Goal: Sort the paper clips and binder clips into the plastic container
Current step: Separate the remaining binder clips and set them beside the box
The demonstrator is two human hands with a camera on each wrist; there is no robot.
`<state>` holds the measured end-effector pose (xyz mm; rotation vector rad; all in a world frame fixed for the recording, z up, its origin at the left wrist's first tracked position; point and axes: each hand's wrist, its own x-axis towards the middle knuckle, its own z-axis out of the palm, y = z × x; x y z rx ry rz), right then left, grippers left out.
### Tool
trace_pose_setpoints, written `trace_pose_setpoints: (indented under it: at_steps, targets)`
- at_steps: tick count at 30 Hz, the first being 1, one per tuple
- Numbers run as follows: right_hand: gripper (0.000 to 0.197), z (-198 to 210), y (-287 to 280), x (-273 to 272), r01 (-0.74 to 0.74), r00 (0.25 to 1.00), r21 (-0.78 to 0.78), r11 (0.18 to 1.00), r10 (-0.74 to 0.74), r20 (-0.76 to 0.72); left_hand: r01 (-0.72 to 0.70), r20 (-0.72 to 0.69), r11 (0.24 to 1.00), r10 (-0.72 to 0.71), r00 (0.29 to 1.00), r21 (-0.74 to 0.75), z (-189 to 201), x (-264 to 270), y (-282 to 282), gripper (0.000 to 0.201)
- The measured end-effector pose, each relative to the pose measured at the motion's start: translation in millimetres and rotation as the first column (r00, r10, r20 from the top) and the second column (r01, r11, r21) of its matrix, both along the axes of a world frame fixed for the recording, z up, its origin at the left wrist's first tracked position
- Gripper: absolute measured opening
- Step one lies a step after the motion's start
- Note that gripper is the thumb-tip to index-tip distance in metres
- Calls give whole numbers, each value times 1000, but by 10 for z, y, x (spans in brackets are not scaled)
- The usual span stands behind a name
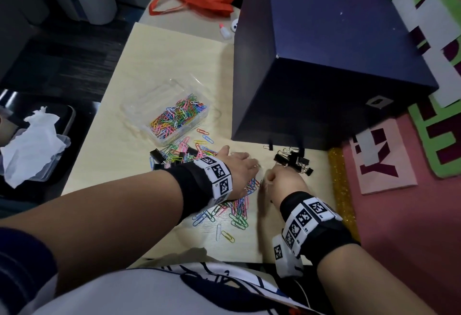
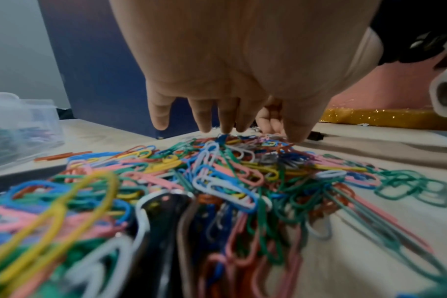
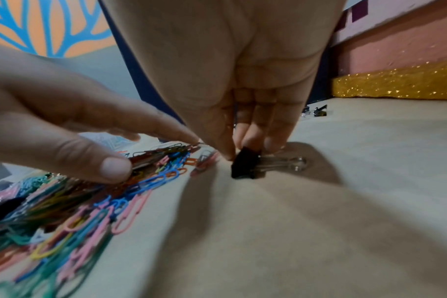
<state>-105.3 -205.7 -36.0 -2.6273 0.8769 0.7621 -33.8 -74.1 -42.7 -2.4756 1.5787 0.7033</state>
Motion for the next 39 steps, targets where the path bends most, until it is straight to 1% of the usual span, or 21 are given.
trace_pose_setpoints:
  at_steps: [3, 7, 9, 10, 11, 13, 15, 16, 19, 21, 22, 24, 25, 26, 28, 30, 31, 32, 34, 36, 39]
  targets:
    - [11, -12, 4, -20, -24, 998, -1, 1000, 24, 62, 26, -6, 999, -26, 1000, -20, 26, 5, 34, 57]
    - [18, -8, 67, 44, -144, 986, 73, 987, 137, 92, 55, -14, 998, -56, 998, -34, 112, 56, 149, 46]
    - [21, 11, 76, 112, -150, 982, 75, 986, 139, 131, 19, 2, 994, -19, 1000, -110, 136, 137, 221, 45]
    - [22, 20, 75, 141, -133, 980, 68, 989, 121, 155, -21, 21, 990, 24, 999, -138, 142, 188, 258, 45]
    - [24, 23, 75, 166, -120, 981, 59, 991, 109, 164, -75, 34, 987, 80, 996, -141, 149, 244, 296, 46]
    - [31, 14, 104, 197, -142, 983, 61, 988, 133, 129, -155, 35, 986, 157, 987, -67, 157, 334, 377, 46]
    - [34, 10, 180, 229, -205, 976, 85, 975, 196, 98, -144, 2, 990, 143, 990, 6, 156, 387, 464, 43]
    - [35, 17, 228, 247, -238, 969, 93, 967, 229, 91, -132, -21, 991, 132, 991, 8, 156, 405, 510, 42]
    - [39, 61, 361, 297, -312, 945, 63, 948, 303, 123, -161, -54, 984, 157, 986, -78, 210, 471, 654, 42]
    - [35, 125, 464, 310, -382, 911, 40, 923, 369, 184, -196, -53, 974, 191, 980, -111, 272, 513, 742, 34]
    - [31, 151, 524, 309, -431, 887, 48, 901, 413, 207, -205, -51, 975, 201, 978, -86, 290, 529, 787, 29]
    - [24, 186, 666, 301, -524, 841, 81, 848, 499, 210, -210, -54, 977, 212, 976, 27, 313, 555, 875, 22]
    - [23, 187, 739, 296, -564, 818, 86, 822, 540, 198, -207, -49, 975, 211, 976, 84, 322, 559, 914, 21]
    - [24, 178, 809, 291, -598, 795, 79, 798, 578, 184, -203, -37, 971, 209, 977, 126, 324, 563, 953, 24]
    - [32, 148, 923, 282, -634, 768, 44, 772, 622, 150, -204, -12, 962, 210, 978, 180, 312, 556, 1020, 39]
    - [43, 113, 1003, 277, -635, 767, 6, 772, 630, 119, -203, 6, 956, 206, 978, 213, 294, 539, 1069, 54]
    - [47, 95, 1033, 272, -634, 767, -17, 773, 632, 110, -203, 12, 955, 206, 979, 215, 279, 525, 1086, 58]
    - [49, 79, 1060, 265, -633, 767, -40, 773, 633, 106, -208, 14, 957, 209, 978, 202, 263, 511, 1102, 59]
    - [49, 47, 1102, 251, -623, 771, -72, 779, 627, 110, -234, 13, 961, 235, 972, 149, 231, 482, 1131, 54]
    - [44, 33, 1137, 243, -602, 786, -79, 795, 607, 119, -270, 18, 958, 270, 963, 93, 211, 460, 1167, 48]
    - [35, 41, 1162, 251, -577, 802, -82, 812, 583, 131, -311, 38, 949, 309, 950, 57, 217, 449, 1217, 48]
